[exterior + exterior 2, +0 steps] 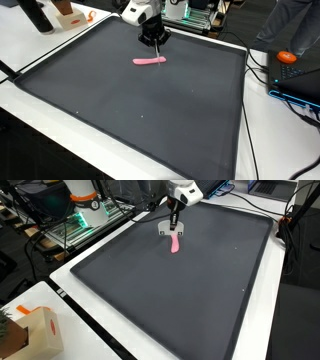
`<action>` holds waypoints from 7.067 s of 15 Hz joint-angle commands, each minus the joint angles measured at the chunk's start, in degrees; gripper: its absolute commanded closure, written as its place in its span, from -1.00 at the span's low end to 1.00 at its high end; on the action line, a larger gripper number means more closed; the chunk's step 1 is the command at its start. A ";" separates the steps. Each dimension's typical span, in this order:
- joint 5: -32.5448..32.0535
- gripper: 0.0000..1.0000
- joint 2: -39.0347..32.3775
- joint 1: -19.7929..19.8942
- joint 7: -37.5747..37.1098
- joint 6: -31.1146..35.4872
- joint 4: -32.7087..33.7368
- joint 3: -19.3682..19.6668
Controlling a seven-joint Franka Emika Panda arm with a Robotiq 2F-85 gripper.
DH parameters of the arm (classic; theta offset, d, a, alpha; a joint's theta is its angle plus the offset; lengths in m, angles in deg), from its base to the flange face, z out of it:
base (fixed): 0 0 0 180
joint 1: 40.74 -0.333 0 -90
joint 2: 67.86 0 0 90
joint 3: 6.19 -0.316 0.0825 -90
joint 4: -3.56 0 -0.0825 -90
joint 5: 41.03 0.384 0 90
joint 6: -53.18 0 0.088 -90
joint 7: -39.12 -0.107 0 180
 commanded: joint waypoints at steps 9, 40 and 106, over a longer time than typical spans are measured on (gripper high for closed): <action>-2.60 0.98 -2.57 -0.66 -3.16 3.90 2.00 -2.22; -1.01 0.98 -3.16 2.24 -0.51 -7.17 0.94 -1.81; -25.20 0.98 -3.90 -17.55 -41.03 -37.99 22.12 -9.41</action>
